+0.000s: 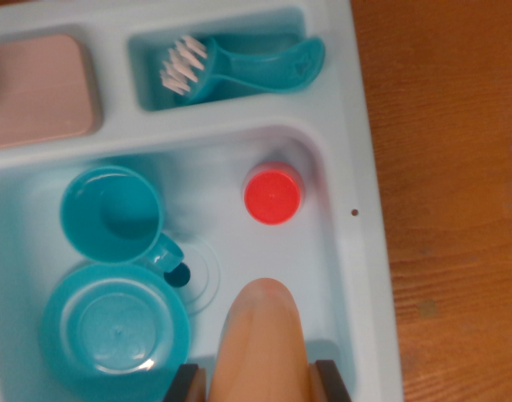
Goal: Pick detergent from the sink
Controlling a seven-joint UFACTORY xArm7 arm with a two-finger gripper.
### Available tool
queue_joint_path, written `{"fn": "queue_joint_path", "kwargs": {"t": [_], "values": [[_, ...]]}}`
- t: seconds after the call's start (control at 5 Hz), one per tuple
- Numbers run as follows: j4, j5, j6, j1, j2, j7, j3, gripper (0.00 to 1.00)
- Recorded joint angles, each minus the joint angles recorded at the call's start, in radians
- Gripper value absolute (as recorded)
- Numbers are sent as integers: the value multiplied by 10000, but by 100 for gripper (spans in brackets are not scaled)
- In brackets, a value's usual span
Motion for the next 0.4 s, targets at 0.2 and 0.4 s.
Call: {"fn": "queue_joint_path", "kwargs": {"t": [0.2, 0.4], "values": [[0, 0, 0, 0, 0, 0, 0, 100], [352, -19, 459, 4, -108, 16, 2, 100]]}}
